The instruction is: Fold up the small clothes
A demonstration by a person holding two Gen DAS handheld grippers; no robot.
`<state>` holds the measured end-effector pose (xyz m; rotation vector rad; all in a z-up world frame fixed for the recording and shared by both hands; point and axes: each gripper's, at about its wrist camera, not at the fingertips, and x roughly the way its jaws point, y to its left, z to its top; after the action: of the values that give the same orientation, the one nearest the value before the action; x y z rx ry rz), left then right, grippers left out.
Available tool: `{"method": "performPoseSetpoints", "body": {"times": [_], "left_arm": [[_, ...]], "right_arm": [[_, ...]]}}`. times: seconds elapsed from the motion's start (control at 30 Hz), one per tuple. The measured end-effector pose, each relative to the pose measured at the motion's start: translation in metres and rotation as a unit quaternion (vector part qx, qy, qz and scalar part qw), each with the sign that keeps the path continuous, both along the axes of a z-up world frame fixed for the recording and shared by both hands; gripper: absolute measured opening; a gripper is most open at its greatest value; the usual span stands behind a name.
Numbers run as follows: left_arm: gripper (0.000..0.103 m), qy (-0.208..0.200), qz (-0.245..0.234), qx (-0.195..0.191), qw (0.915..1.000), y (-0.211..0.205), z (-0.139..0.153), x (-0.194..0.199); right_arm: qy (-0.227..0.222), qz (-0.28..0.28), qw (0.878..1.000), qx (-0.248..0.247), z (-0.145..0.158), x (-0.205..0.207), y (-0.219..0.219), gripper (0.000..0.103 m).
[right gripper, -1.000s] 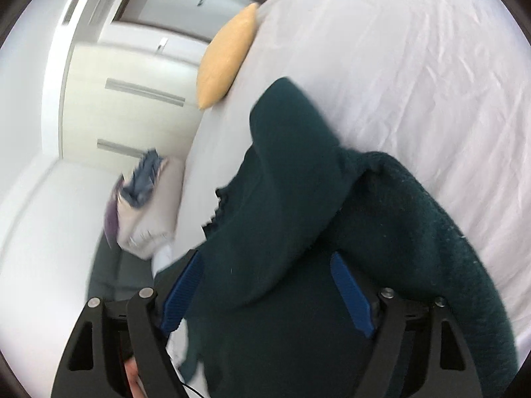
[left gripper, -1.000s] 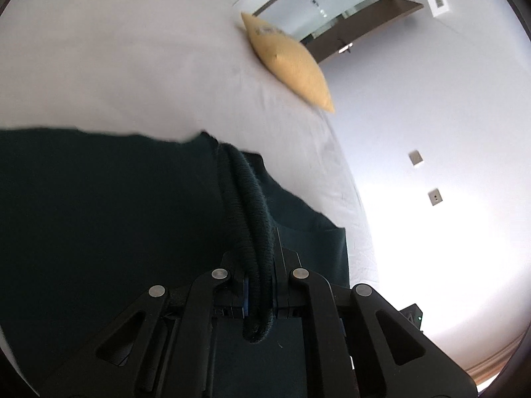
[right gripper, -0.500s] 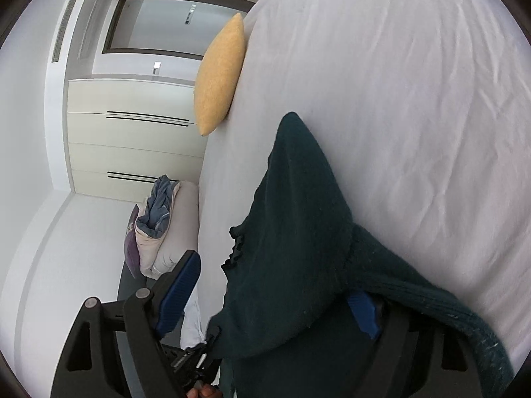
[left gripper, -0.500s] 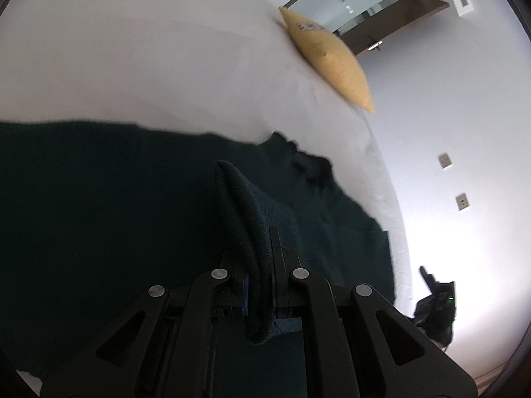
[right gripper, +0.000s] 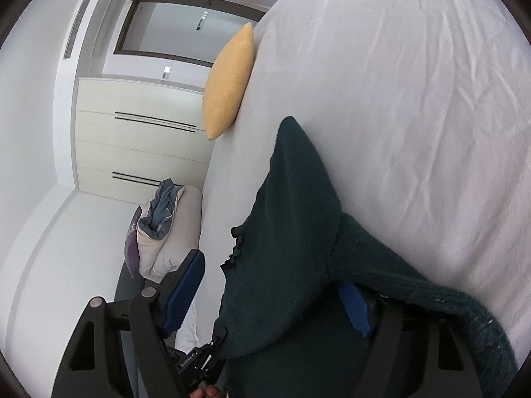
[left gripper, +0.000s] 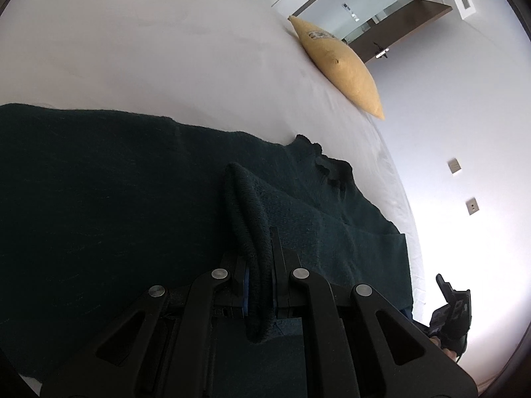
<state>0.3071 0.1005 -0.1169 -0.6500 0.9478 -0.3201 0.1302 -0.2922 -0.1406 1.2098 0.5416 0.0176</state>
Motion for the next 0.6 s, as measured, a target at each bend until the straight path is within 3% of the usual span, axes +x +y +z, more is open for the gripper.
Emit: {"method": "performPoseSetpoints", "body": {"times": [0.17,0.27,0.33,0.43,0.53,0.6], "left_arm": [[0.008,0.003,0.001,0.0,1.0,-0.003,-0.006,-0.004],[0.008,-0.001,-0.009,0.011,0.9999,-0.006,-0.01,-0.002],[0.008,-0.008,-0.016,0.014,0.9998,-0.007,-0.011,-0.002],[0.009,-0.006,-0.014,-0.002,0.9999,-0.004,-0.016,-0.001],[0.009,-0.008,-0.012,-0.002,0.9999,-0.003,-0.016,-0.003],[0.009,-0.011,-0.012,-0.005,0.9998,-0.003,-0.018,-0.003]], "right_arm": [[0.01,0.009,1.0,0.013,-0.006,0.0,-0.007,0.077],[0.039,0.022,0.999,0.001,0.001,-0.007,-0.003,0.077],[0.048,0.039,0.998,0.004,0.011,-0.015,0.002,0.08],[0.01,0.071,0.997,-0.035,0.051,-0.023,0.008,0.08],[-0.023,0.084,0.994,-0.067,0.073,-0.007,-0.001,0.083],[0.012,0.098,0.993,-0.073,0.066,0.024,-0.011,0.083]]}}
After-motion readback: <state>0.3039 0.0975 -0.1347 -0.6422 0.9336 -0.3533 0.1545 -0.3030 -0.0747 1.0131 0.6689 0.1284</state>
